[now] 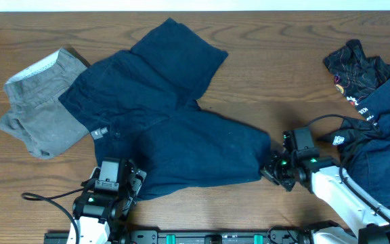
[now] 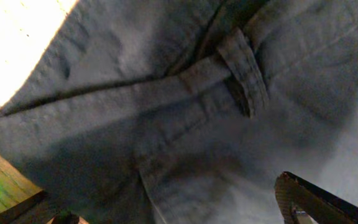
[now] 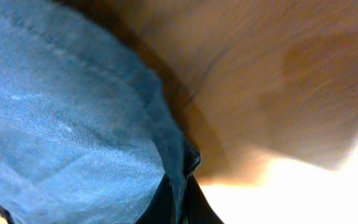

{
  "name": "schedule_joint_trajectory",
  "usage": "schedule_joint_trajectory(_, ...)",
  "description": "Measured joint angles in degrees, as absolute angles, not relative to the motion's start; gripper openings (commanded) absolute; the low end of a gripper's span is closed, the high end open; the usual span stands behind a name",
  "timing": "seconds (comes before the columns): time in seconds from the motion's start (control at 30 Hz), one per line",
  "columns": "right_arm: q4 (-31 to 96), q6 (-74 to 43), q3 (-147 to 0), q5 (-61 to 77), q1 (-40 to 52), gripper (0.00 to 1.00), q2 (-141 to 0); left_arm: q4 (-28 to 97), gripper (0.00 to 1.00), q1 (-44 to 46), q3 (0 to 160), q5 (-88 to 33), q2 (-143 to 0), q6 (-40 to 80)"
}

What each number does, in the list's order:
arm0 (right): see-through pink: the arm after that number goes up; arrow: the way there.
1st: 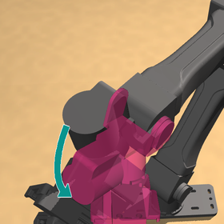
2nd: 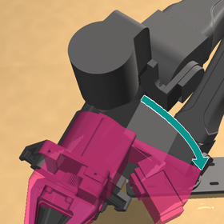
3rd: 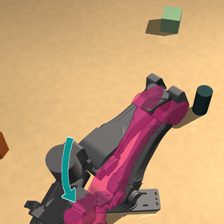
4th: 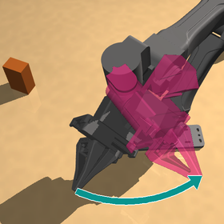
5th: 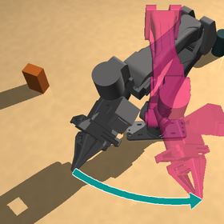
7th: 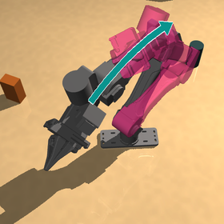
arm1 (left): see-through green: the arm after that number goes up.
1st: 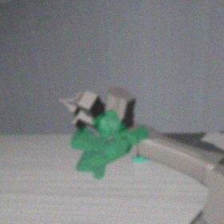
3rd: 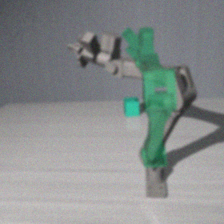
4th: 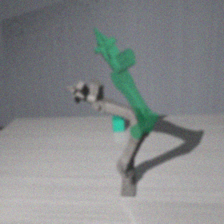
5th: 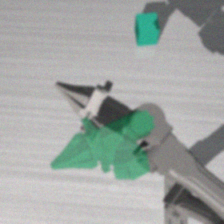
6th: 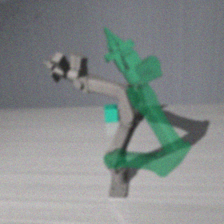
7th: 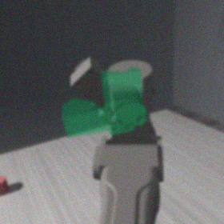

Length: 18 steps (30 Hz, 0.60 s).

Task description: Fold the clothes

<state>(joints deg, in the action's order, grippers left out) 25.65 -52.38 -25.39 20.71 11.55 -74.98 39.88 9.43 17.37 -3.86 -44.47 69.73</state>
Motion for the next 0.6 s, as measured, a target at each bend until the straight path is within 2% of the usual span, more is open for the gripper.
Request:
schedule_joint_trajectory(0.3,28.3,-45.7,-27.7,18.7,-0.8,0.01,-75.0,40.1,0.99,9.4,17.4,-3.6,-44.5,71.0)
schedule_joint_trajectory(0.47,29.5,-43.4,-28.0,18.4,-2.3,0.01,-75.0,40.4,0.96,9.4,17.4,-4.5,-44.5,72.5)
schedule_joint_trajectory(0.6,29.5,-42.7,-28.0,18.4,-2.3,0.01,-75.0,40.5,0.96,9.4,17.4,-9.6,-44.5,73.1)
